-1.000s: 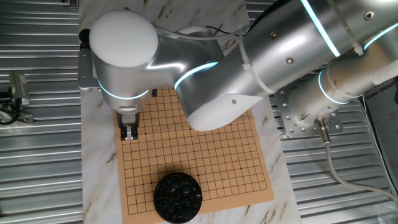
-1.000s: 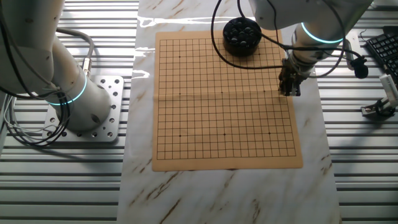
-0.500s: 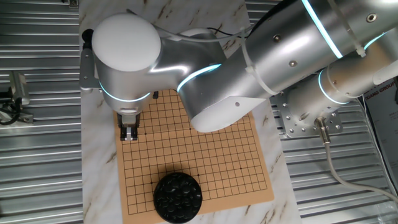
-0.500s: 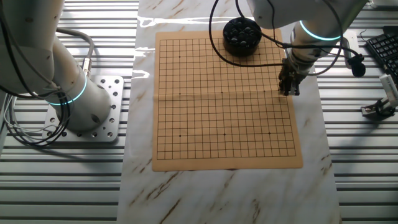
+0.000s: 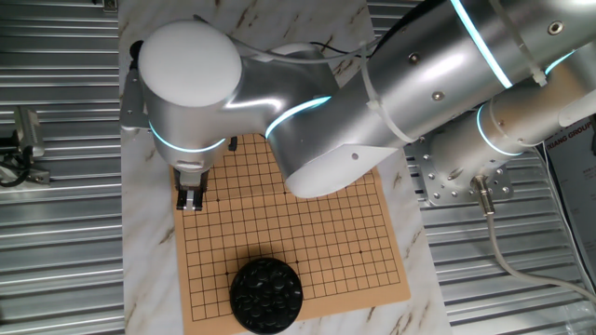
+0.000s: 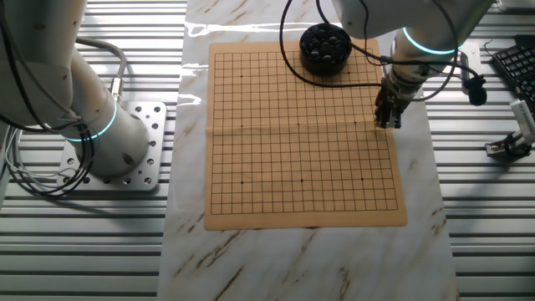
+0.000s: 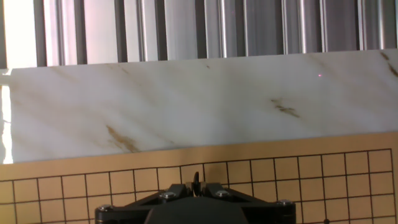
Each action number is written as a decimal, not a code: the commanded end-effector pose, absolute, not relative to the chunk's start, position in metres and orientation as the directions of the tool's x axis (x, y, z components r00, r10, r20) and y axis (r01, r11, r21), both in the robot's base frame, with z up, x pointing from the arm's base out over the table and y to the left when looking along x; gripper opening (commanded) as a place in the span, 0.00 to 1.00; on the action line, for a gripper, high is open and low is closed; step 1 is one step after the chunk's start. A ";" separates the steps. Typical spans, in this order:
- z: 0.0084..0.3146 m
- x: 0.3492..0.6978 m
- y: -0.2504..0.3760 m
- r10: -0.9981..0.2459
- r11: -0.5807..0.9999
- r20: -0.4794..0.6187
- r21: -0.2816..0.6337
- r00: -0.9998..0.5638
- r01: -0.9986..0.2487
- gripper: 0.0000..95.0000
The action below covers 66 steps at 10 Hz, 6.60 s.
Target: Play the first move as black on the 3-4 point in the upper right corner of the Go board
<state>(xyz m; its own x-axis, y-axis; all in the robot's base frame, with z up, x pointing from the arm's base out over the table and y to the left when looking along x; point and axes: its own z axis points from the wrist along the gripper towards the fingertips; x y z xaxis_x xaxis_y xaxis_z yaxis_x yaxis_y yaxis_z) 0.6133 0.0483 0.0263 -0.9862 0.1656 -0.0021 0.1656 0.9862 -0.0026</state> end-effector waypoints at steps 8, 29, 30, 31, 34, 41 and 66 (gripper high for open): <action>0.028 0.613 0.048 0.159 0.987 -0.016 -0.006 -0.987 0.159 0.00; 0.038 0.599 -0.003 0.128 0.991 -0.010 0.028 -0.992 0.128 0.00; 0.038 0.598 -0.004 0.127 0.991 -0.011 0.029 -0.992 0.127 0.00; 0.037 0.598 -0.005 0.126 0.992 -0.010 0.029 -0.992 0.126 0.00; 0.036 0.600 -0.011 0.111 0.993 -0.007 0.025 -0.994 0.111 0.00; 0.038 0.604 -0.029 0.085 0.996 0.006 0.030 -0.996 0.085 0.00; 0.030 0.602 -0.064 0.012 0.999 0.008 0.047 -1.000 0.013 0.00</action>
